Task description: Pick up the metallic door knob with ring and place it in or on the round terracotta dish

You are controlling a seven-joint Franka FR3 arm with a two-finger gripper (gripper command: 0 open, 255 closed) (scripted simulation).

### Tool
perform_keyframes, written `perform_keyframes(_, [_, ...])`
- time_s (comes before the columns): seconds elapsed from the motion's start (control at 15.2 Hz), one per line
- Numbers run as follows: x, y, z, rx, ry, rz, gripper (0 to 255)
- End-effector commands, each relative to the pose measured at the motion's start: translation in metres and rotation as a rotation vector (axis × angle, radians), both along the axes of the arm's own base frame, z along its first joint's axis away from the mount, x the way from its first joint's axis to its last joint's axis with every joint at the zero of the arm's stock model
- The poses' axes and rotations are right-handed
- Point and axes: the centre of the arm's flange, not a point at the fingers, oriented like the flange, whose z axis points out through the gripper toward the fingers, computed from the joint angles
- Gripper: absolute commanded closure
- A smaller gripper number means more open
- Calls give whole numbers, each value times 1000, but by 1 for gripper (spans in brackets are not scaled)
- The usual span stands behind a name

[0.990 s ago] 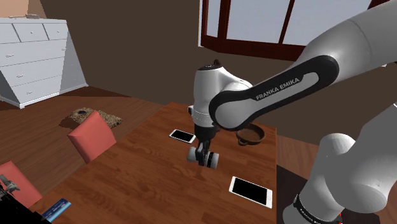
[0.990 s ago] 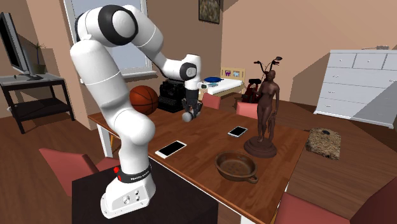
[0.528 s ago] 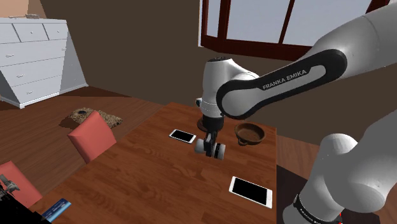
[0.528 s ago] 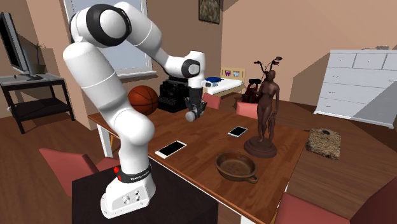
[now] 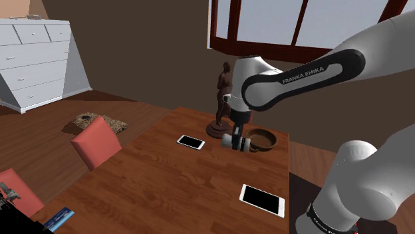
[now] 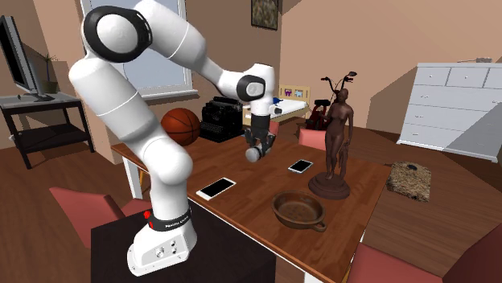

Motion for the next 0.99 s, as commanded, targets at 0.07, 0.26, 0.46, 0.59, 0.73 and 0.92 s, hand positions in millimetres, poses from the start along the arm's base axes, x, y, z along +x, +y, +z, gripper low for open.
perform_keyframes(0.07, [-6,-40,0,0,0,1,255])
perform_keyframes(0.26, [-10,-79,0,0,0,1,255])
perform_keyframes(0.46, [-13,-119,0,0,0,1,255])
perform_keyframes(0.59, [-16,-145,0,0,0,1,255])
perform_keyframes(0.73, [-18,-171,0,0,0,1,255])
perform_keyframes(0.92, [-22,-211,0,0,0,1,255])
